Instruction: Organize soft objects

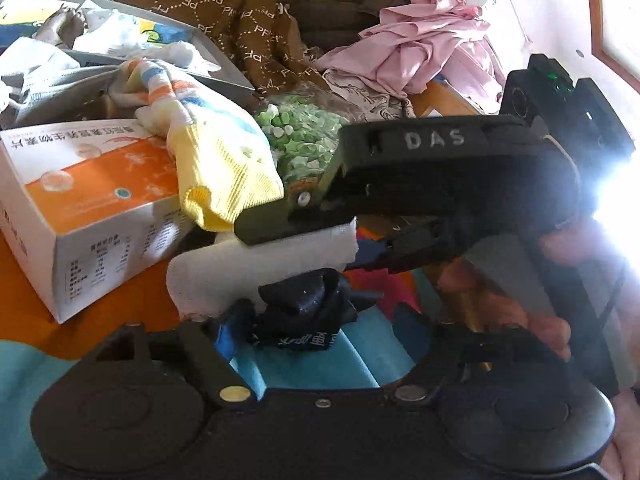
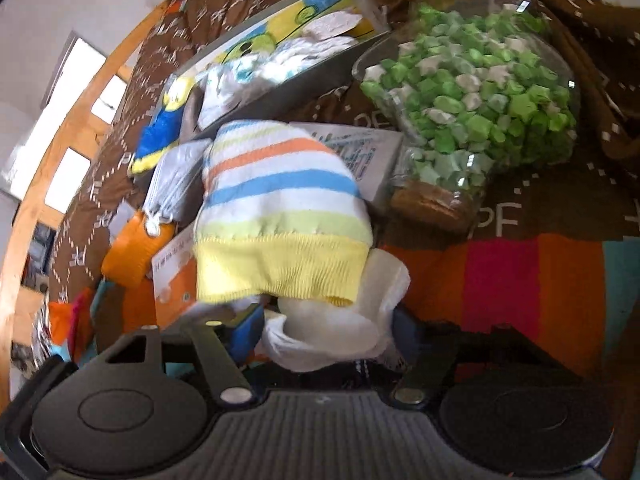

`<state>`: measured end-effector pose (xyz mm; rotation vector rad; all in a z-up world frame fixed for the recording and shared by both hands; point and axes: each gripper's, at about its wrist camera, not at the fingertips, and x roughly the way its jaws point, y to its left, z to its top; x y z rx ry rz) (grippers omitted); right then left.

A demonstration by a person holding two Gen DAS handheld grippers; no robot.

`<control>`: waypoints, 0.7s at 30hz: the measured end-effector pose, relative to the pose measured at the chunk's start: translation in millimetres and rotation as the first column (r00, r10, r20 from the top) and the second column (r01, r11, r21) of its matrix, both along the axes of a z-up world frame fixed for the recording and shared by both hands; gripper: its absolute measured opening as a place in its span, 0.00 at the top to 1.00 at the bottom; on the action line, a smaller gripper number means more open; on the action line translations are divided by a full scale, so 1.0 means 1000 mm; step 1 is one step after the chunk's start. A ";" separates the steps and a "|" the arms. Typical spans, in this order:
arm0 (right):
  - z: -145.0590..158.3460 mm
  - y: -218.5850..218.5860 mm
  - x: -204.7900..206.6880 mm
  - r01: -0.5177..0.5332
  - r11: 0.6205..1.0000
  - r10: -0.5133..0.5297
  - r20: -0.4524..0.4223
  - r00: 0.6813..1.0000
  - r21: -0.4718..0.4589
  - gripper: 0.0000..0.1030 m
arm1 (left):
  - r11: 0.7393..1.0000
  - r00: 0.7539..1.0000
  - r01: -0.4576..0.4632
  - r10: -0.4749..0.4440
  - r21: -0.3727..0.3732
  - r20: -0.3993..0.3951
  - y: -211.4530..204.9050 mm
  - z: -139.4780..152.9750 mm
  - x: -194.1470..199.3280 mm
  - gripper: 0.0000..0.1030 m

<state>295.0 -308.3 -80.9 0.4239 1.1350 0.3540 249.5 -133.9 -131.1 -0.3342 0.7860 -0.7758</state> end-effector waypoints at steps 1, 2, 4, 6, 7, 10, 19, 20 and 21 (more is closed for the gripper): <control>0.000 0.003 0.000 -0.016 1.000 0.016 0.001 1.000 -0.013 0.32 | 1.000 1.000 0.000 0.000 0.006 0.006 -0.001 0.000 0.000 0.26; 0.000 0.005 -0.001 -0.032 0.999 0.032 0.005 0.999 -0.029 0.33 | 1.000 1.000 -0.001 0.001 0.013 0.013 -0.001 0.000 -0.001 0.29; 0.001 0.009 -0.003 -0.046 0.997 0.047 0.014 0.999 -0.056 0.36 | 1.000 1.000 -0.009 0.008 0.024 0.016 -0.001 -0.001 -0.001 0.34; 0.001 0.009 -0.004 -0.044 0.997 0.045 0.014 0.999 -0.068 0.42 | 0.999 1.000 -0.022 0.021 0.025 0.011 0.001 -0.002 0.000 0.40; 0.001 0.008 -0.004 -0.042 0.997 0.043 0.013 0.999 -0.071 0.45 | 0.999 1.000 -0.028 0.028 0.024 0.006 0.002 -0.003 0.001 0.41; 0.001 0.007 -0.005 -0.038 0.995 0.040 0.018 0.999 -0.093 0.57 | 0.999 0.999 -0.038 0.038 0.034 0.005 0.003 -0.003 0.000 0.48; 0.000 0.002 -0.007 -0.019 0.994 0.021 0.023 1.000 -0.112 0.80 | 0.995 0.998 -0.066 0.066 0.070 0.003 0.009 -0.001 -0.004 0.67; -0.001 0.002 -0.008 -0.014 0.994 0.017 0.022 1.000 -0.110 0.81 | 0.995 0.998 -0.067 0.067 0.074 0.004 0.009 -0.001 -0.006 0.71; -0.001 0.001 -0.008 -0.011 0.994 0.014 0.023 1.000 -0.110 0.82 | 0.994 0.998 -0.068 0.068 0.082 0.008 0.010 0.000 -0.007 0.73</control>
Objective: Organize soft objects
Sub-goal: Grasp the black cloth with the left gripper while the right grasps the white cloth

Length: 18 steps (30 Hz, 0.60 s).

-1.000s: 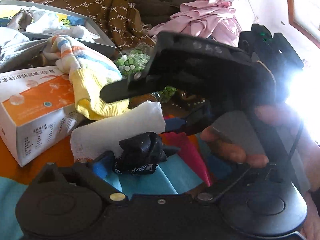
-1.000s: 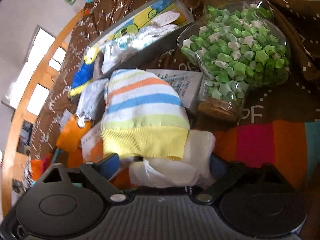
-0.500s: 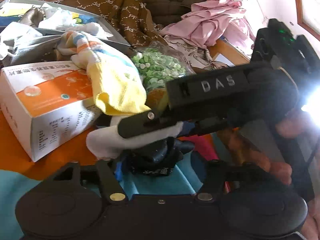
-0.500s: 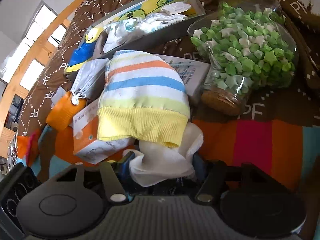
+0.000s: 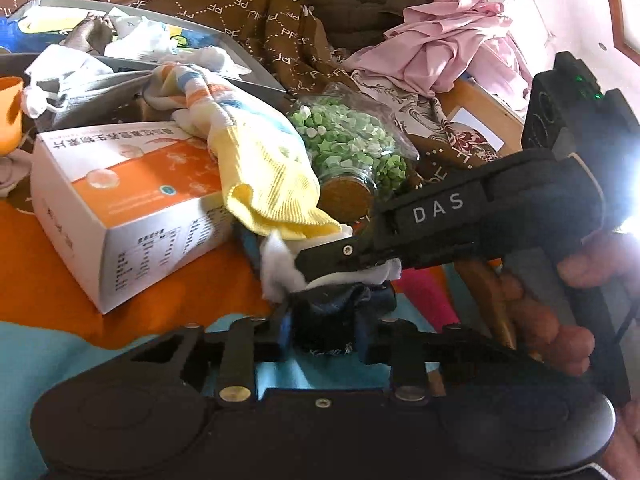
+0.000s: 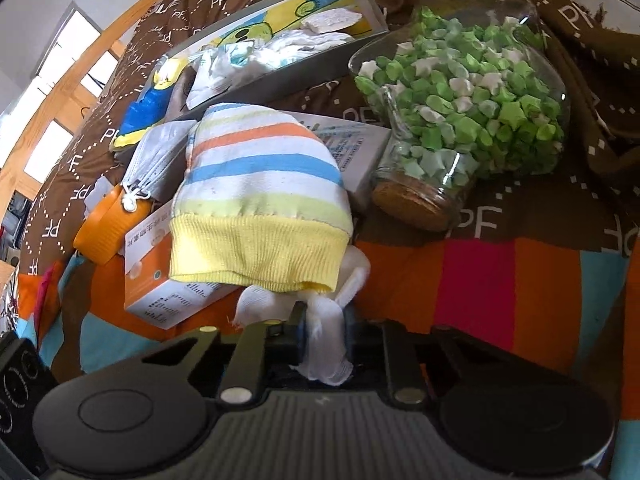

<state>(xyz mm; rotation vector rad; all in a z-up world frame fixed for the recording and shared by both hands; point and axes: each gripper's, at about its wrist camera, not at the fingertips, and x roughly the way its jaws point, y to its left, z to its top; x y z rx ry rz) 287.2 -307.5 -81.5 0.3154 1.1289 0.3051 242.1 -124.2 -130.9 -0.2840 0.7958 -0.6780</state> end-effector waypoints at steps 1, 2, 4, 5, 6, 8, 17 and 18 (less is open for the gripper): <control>0.000 -0.001 -0.001 0.003 1.000 -0.003 0.003 1.000 -0.001 0.83 | 1.000 1.000 -0.002 0.002 0.006 0.001 0.001 0.000 -0.001 0.74; 0.001 0.000 -0.001 0.005 1.000 -0.005 0.006 1.000 -0.004 0.83 | 1.000 1.000 -0.006 0.006 0.011 -0.001 0.002 0.001 -0.003 0.76; 0.002 0.000 -0.004 0.009 1.000 -0.009 0.013 1.000 -0.011 0.84 | 1.000 1.000 -0.018 0.018 0.018 -0.005 0.004 0.002 -0.007 0.79; 0.002 -0.001 -0.005 0.013 1.000 -0.013 0.016 1.000 -0.013 0.84 | 0.999 1.000 -0.023 0.023 0.022 -0.007 0.006 0.003 -0.009 0.80; 0.003 -0.001 -0.006 0.017 1.000 -0.017 0.021 1.000 -0.013 0.85 | 0.999 1.000 -0.028 0.028 0.026 -0.009 0.007 0.004 -0.010 0.82; 0.005 -0.002 -0.010 0.028 1.000 -0.028 0.027 0.999 -0.010 0.85 | 0.998 0.999 -0.042 0.043 0.035 -0.011 0.011 0.006 -0.015 0.83; 0.022 -0.015 -0.031 0.084 0.996 -0.086 0.063 0.994 0.029 0.86 | 0.972 0.982 -0.184 0.175 0.144 0.074 0.025 0.023 -0.044 0.98; 0.024 -0.017 -0.033 0.093 0.995 -0.095 0.066 0.993 0.043 0.86 | 0.966 0.977 -0.208 0.197 0.156 0.082 0.028 0.024 -0.048 0.98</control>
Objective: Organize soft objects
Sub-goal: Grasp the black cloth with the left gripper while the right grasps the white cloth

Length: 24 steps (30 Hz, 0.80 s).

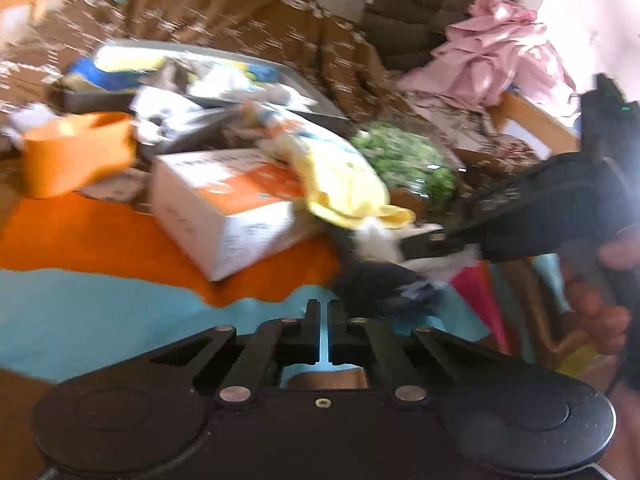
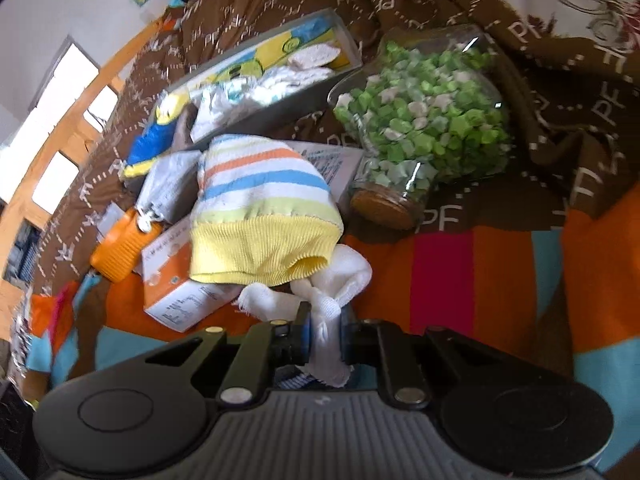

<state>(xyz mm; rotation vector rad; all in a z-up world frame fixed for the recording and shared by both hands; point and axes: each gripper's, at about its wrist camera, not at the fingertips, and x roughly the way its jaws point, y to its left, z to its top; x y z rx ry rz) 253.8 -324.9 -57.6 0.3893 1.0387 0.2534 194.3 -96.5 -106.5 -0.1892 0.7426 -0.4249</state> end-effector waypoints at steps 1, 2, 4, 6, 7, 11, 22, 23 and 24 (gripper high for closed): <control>0.002 -0.003 -0.003 0.009 1.000 -0.009 0.005 1.000 0.014 0.86 | 1.000 1.000 -0.021 0.021 0.002 0.001 0.004 0.001 -0.003 0.98; 0.004 -0.006 -0.005 0.019 0.999 -0.019 0.007 1.000 0.026 0.86 | 0.999 0.999 -0.035 0.035 -0.005 -0.003 0.009 0.001 -0.005 0.98; 0.006 -0.010 -0.009 0.033 0.998 -0.033 0.004 0.999 0.045 0.86 | 0.998 0.999 -0.052 0.052 -0.034 -0.008 0.016 0.003 -0.010 0.98; 0.005 -0.012 -0.009 0.040 0.998 -0.039 -0.006 0.999 0.057 0.86 | 0.997 0.999 -0.038 0.038 -0.060 -0.004 0.015 0.005 -0.012 0.91; 0.003 -0.014 -0.008 0.044 0.997 -0.043 -0.017 0.999 0.062 0.86 | 0.998 1.000 -0.021 0.022 -0.061 0.004 0.012 0.006 -0.014 0.90; -0.006 -0.013 -0.006 0.046 0.994 -0.041 -0.051 0.998 0.096 0.86 | 0.995 0.996 0.079 -0.076 -0.060 0.038 -0.011 0.006 -0.014 0.78; -0.016 0.000 0.004 -0.019 0.992 0.029 -0.077 0.997 0.128 0.86 | 0.988 0.991 0.135 -0.135 -0.074 0.005 -0.044 -0.011 0.005 0.47; -0.016 0.001 0.004 -0.022 0.991 0.032 -0.074 0.997 0.129 0.86 | 0.989 0.991 0.135 -0.136 -0.061 -0.001 -0.048 -0.012 0.007 0.50; -0.016 0.001 0.004 -0.023 0.991 0.032 -0.068 0.997 0.130 0.86 | 0.990 0.991 0.136 -0.136 -0.041 -0.008 -0.051 -0.012 0.009 0.63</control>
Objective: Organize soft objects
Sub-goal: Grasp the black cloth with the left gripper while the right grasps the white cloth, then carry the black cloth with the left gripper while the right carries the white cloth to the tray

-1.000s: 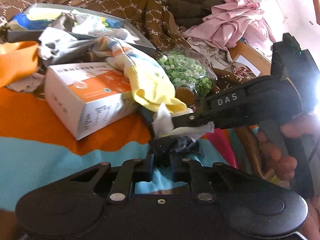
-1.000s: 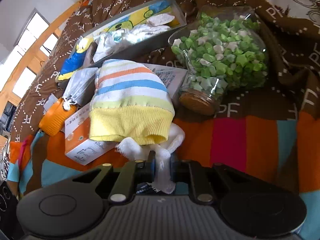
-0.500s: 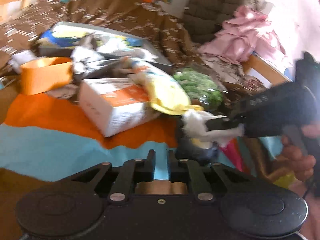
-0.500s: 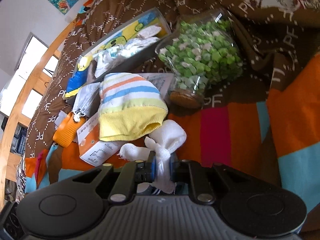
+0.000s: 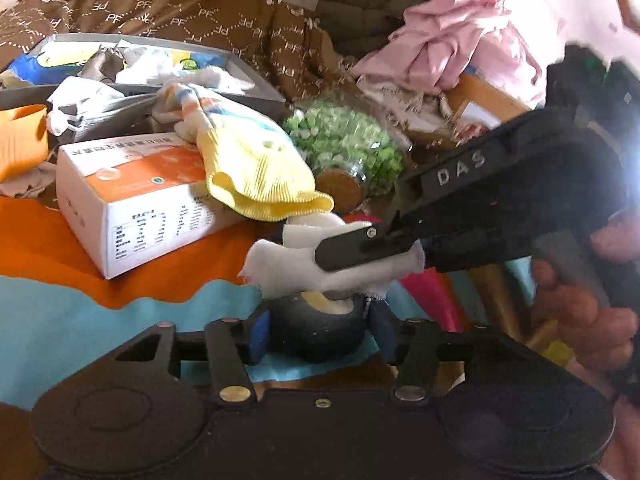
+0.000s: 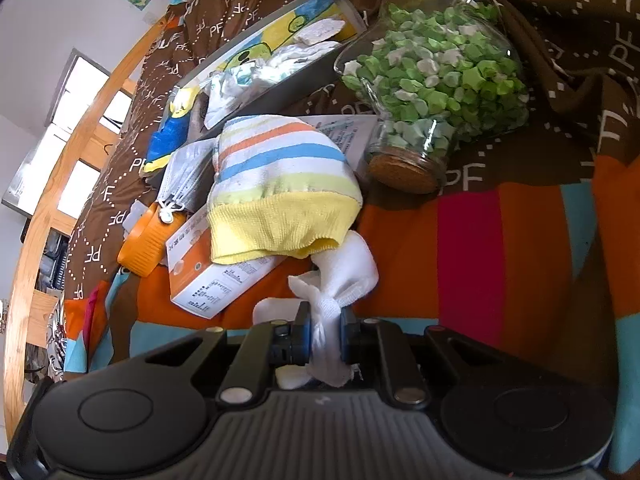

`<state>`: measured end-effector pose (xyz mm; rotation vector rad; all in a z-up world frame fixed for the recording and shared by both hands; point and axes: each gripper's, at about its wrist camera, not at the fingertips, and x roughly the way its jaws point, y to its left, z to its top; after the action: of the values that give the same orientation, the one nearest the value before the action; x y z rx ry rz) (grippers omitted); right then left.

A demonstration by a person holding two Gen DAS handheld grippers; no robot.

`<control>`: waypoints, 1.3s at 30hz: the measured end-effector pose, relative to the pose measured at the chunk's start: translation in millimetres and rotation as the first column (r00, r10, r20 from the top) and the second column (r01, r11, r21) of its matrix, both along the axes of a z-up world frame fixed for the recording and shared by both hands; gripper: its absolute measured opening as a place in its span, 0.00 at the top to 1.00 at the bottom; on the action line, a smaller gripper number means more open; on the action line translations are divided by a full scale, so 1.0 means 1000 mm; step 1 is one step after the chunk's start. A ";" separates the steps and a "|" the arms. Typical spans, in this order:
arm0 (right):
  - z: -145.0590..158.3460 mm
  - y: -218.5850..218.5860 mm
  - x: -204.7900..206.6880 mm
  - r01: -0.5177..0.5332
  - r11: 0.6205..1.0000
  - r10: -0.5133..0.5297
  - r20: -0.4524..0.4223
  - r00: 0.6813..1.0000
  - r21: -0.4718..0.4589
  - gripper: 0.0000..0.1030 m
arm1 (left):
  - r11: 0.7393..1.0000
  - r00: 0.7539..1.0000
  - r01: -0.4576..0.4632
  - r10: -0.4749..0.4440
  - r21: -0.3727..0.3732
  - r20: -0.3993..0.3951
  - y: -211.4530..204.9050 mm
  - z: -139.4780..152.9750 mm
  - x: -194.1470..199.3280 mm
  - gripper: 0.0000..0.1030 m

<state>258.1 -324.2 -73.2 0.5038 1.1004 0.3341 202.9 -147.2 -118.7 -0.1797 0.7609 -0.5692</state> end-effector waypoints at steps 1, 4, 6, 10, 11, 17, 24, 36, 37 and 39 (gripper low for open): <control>0.001 0.000 0.000 0.002 1.000 -0.002 0.008 1.000 0.000 0.86 | 1.000 1.000 0.004 -0.004 0.022 -0.005 -0.003 0.000 0.001 0.69; 0.004 -0.003 -0.001 0.017 1.000 -0.017 0.032 0.999 0.019 0.86 | 0.998 1.000 0.018 -0.019 0.065 0.018 -0.009 0.004 -0.001 0.85; 0.008 -0.007 -0.003 0.032 0.999 -0.034 0.054 0.998 0.031 0.86 | 0.996 0.999 0.012 -0.016 0.087 0.037 -0.010 0.009 -0.005 0.88; 0.015 -0.019 -0.008 0.067 0.993 -0.077 0.106 0.991 0.098 0.86 | 0.992 0.997 -0.018 0.009 0.126 0.071 -0.006 0.026 -0.013 0.89; 0.017 -0.023 -0.009 0.077 0.990 -0.092 0.126 0.988 0.117 0.86 | 0.990 0.997 -0.023 0.012 0.142 0.082 -0.005 0.031 -0.016 0.89; 0.037 -0.034 -0.025 0.093 0.979 -0.141 0.276 0.951 0.183 0.86 | 0.974 0.986 -0.085 0.052 0.210 0.160 0.005 0.069 -0.032 0.89; 0.063 -0.038 -0.051 0.048 0.982 -0.131 0.472 0.872 0.184 0.86 | 0.957 0.958 -0.227 0.185 0.180 0.221 0.013 0.113 -0.040 0.89; 0.063 -0.047 -0.059 0.065 0.972 -0.187 0.579 0.794 0.225 0.86 | 0.925 0.916 -0.351 0.306 0.148 0.260 -0.002 0.133 -0.026 0.89; 0.062 -0.047 -0.057 0.070 0.971 -0.194 0.579 0.792 0.229 0.86 | 0.923 0.915 -0.354 0.308 0.153 0.261 -0.004 0.133 -0.024 0.89; 0.060 -0.047 -0.053 0.082 0.965 -0.217 0.577 0.787 0.250 0.86 | 0.919 0.913 -0.360 0.312 0.160 0.263 -0.005 0.133 -0.018 0.89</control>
<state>204.8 -371.6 -12.8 0.6165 0.3960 0.4364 184.9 -152.1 14.4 -0.0482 0.5382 -0.1734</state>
